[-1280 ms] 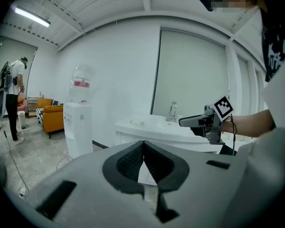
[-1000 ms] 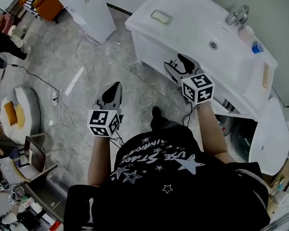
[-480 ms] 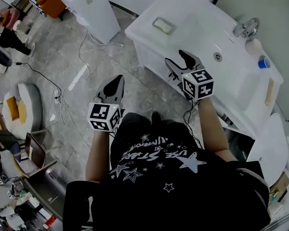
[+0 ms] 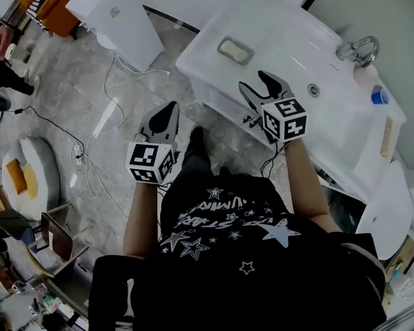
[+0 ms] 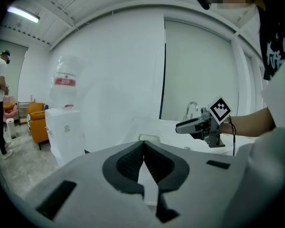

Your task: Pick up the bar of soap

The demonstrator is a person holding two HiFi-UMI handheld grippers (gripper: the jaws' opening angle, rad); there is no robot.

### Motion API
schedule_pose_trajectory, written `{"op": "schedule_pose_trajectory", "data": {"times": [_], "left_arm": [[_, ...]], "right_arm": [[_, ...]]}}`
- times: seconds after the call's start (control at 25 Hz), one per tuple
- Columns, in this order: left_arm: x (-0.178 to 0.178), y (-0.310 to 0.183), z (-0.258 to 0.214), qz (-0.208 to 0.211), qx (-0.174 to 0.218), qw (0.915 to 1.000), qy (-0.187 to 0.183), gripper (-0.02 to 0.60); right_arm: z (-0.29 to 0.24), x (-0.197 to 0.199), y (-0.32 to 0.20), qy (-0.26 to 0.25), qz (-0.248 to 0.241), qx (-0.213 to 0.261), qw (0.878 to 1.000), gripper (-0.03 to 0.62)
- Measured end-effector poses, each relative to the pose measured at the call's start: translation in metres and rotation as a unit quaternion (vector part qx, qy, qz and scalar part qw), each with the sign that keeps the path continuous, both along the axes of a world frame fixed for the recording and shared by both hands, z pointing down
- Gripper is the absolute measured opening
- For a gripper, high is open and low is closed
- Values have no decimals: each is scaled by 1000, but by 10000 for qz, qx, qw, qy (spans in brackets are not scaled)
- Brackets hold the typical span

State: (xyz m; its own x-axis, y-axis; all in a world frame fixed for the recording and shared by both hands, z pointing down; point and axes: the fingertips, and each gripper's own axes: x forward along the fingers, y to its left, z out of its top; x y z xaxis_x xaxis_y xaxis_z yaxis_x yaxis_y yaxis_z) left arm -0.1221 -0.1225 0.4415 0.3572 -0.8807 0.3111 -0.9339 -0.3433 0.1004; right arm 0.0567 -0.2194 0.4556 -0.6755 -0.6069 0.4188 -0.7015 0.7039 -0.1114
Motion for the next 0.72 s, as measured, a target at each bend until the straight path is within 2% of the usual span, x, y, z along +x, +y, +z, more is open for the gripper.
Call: {"op": "schedule_pose_trajectory", "data": {"times": [0.2, 0.44, 0.72], "left_arm": [[-10, -66, 2, 425, -14, 9991, 5, 11], [-19, -124, 9, 803, -125, 9967, 83, 11], [-33, -166, 19, 1033, -207, 9943, 168, 11]], "right_arm": [[12, -11, -45, 355, 173, -135, 9991, 265], [38, -22, -88, 1046, 193, -357, 9937, 259], [73, -26, -119, 2060, -50, -622, 9766, 244]]}}
